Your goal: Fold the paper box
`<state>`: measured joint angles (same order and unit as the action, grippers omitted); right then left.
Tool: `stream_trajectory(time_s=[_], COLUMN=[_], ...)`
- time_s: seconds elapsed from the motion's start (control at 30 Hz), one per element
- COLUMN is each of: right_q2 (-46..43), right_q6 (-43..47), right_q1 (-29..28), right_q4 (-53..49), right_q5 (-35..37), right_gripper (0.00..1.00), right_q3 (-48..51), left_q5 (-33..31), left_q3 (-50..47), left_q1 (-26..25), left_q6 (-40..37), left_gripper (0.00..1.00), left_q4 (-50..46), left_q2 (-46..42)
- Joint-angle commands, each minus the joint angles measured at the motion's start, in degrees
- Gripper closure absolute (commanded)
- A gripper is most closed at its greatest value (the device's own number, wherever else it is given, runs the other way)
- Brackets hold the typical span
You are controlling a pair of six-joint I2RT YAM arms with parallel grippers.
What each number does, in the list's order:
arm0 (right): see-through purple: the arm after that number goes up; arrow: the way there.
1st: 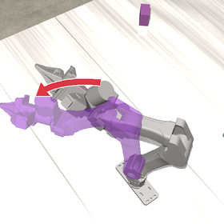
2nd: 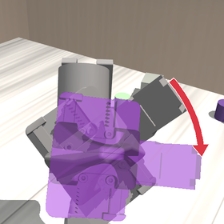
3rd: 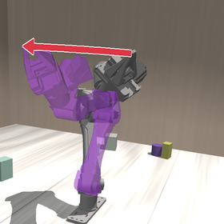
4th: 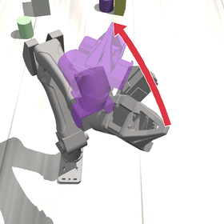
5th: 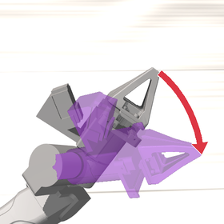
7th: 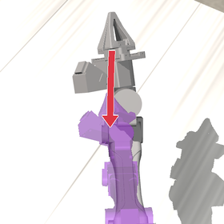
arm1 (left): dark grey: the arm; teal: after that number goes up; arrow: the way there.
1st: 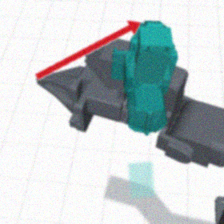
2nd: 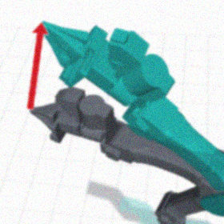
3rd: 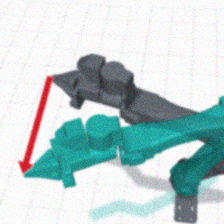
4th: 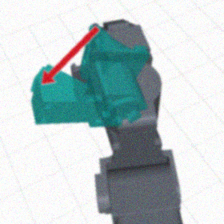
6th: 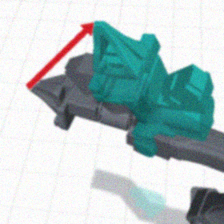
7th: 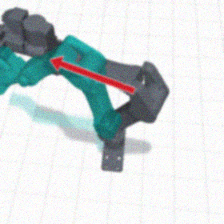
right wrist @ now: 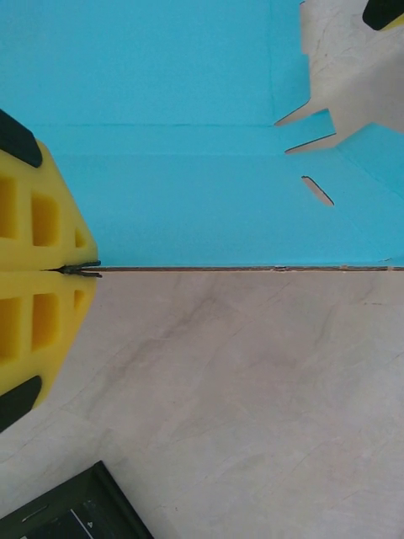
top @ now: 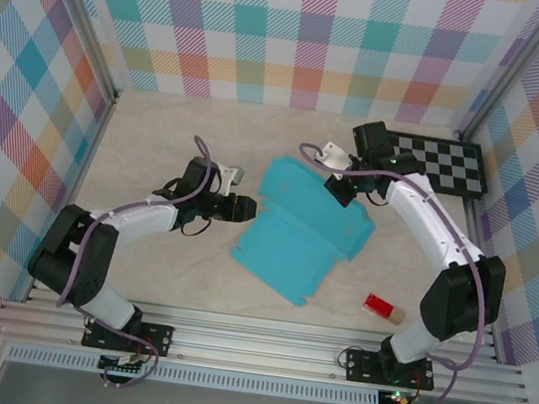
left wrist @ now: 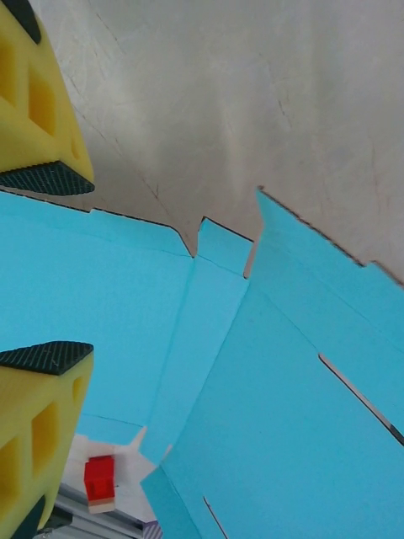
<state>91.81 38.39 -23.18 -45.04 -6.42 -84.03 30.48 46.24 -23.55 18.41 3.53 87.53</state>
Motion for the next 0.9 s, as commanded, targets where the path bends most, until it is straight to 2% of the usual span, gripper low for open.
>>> stream_trajectory(time_s=[0.0,0.2,0.43,0.87], right_q2=[0.26,-0.23,-0.04,-0.97], right_q6=[0.46,0.54,0.63,0.89], right_q1=[0.04,0.06,0.06,0.06], right_q4=[-1.72,-1.37,-1.70,-1.98], right_q5=[-0.18,-0.59,-1.71,-3.03], right_gripper=[1.00,1.00,1.00,1.00], right_q3=[-1.80,-1.22,-1.21,-1.25], left_q5=[0.78,-3.84,-3.41,-3.98], left_q3=[3.43,4.98,7.35,13.00], left_q1=[-1.89,-3.03,-3.08,-3.08], left_q6=[-2.00,-5.89,-10.23,-14.42], left_gripper=[0.47,0.48,0.53,0.53], left_q4=[1.73,2.87,2.95,-0.87], left_q2=[0.42,2.58,6.19,11.76])
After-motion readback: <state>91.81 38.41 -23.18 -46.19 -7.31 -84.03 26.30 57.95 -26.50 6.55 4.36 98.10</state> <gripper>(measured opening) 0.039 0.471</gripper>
